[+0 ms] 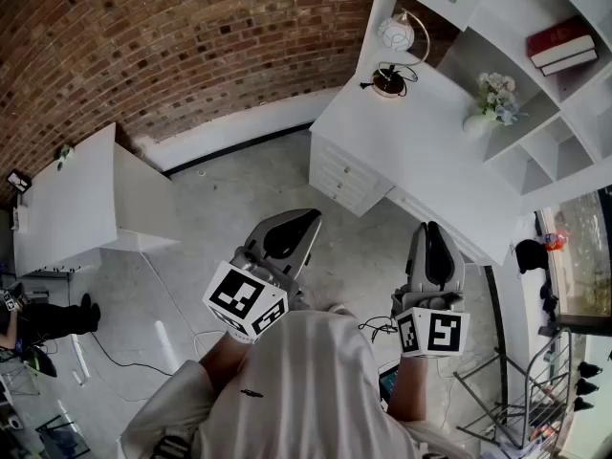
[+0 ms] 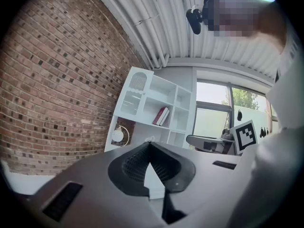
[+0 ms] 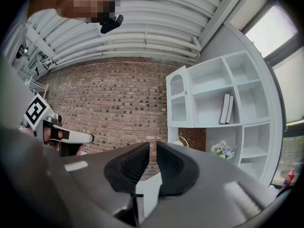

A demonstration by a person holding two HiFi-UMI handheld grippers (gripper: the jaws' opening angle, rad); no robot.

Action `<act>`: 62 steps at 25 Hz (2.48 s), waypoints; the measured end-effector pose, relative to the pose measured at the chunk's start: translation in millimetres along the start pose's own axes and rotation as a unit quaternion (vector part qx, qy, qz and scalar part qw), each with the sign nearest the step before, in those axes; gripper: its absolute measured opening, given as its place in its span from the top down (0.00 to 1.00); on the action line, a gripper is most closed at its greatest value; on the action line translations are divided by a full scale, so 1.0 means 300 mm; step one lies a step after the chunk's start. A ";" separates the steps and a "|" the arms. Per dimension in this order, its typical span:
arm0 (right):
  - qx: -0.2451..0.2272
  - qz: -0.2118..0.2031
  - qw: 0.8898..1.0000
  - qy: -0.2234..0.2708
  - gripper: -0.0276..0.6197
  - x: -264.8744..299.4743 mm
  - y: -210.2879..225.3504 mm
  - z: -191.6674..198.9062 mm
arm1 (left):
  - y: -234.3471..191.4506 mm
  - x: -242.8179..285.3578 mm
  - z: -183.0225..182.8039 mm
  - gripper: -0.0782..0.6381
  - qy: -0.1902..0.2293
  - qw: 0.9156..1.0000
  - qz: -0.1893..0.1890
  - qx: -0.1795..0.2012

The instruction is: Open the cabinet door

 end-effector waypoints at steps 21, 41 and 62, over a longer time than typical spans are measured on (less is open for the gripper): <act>0.026 -0.032 0.999 0.022 0.94 -0.463 0.328 -0.017 | 0.594 0.068 0.128 0.88 -0.032 0.999 0.003 0.004; 0.025 -0.072 0.997 0.031 0.94 -0.501 0.369 0.011 | 0.684 0.096 0.171 0.88 -0.029 0.999 -0.006 0.021; 0.016 -0.034 0.999 0.023 0.94 -0.068 0.423 -0.034 | 0.323 0.416 0.017 0.88 -0.018 0.999 0.031 0.012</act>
Point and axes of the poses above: the fingertips, and each gripper's own axes: x forward along the fingers, y to its right, z out of its underside, the point moved 8 cm from there along -x, backward along the fingers, and after that the axes turned 4 degrees about -z, right-handed, at the moved point
